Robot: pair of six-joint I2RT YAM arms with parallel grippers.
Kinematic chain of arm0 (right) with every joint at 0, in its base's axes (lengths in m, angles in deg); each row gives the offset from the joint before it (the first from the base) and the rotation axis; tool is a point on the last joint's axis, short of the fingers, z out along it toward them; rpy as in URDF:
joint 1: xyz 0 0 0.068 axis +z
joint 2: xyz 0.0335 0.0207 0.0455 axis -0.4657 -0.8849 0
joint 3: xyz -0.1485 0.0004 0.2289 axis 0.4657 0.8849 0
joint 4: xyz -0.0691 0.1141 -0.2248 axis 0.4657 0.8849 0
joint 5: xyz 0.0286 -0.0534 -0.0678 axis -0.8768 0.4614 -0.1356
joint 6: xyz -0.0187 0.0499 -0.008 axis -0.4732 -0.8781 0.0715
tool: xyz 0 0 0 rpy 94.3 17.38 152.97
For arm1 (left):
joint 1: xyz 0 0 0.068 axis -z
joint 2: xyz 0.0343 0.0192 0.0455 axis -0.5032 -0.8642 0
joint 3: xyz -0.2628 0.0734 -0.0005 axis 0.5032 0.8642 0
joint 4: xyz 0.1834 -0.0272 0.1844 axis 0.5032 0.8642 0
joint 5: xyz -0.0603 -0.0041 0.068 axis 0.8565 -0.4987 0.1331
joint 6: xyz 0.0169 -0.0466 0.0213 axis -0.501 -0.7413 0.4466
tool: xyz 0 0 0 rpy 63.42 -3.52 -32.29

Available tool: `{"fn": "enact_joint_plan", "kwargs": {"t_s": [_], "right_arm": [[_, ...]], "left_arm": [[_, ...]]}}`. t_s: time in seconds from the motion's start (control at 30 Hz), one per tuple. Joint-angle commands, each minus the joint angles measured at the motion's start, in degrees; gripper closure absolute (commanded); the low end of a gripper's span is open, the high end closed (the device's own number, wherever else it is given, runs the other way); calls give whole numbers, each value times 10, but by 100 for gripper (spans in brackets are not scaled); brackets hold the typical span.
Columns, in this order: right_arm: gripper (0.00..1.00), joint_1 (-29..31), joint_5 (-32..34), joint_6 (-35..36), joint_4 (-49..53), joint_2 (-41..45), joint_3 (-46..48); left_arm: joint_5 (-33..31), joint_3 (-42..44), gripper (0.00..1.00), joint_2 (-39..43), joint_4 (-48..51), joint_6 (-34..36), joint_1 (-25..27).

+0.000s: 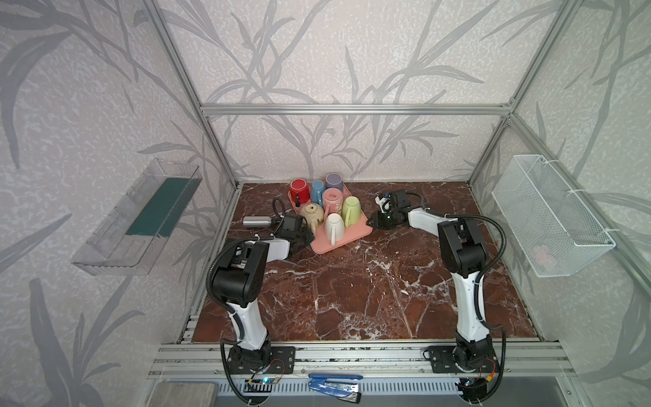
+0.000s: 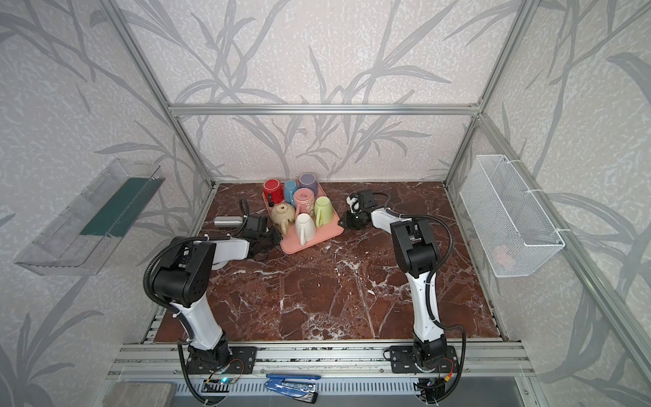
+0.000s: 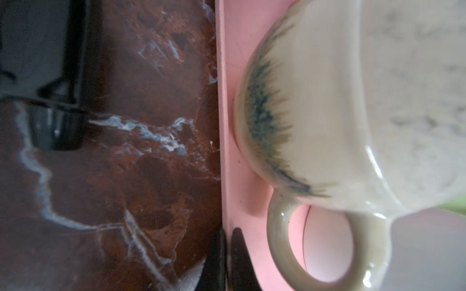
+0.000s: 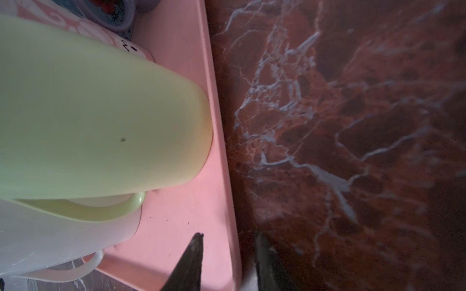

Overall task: Turn the mug right side up
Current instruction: 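Move both grippers forward toward the pink tray of upside-down mugs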

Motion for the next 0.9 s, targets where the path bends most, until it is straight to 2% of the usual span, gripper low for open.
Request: {"fn": "enact_joint_plan", "kwargs": {"t_s": [0.0,0.2,0.33,0.53,0.87], "right_arm": [[71,9,11,8,43,-20,-16],[84,19,15,9,53,-26,-24],[100,23,19,11,65,-24,-23],[100,23,23,10,48,0,20],[100,22,39,3,3,93,158]], "left_arm": [[25,20,100,-26,12,-2,6],[48,47,100,-16,-22,-12,9],[60,64,100,-5,-29,-13,12],[67,83,100,14,-34,-13,19],[70,115,100,46,-28,-11,41]]}}
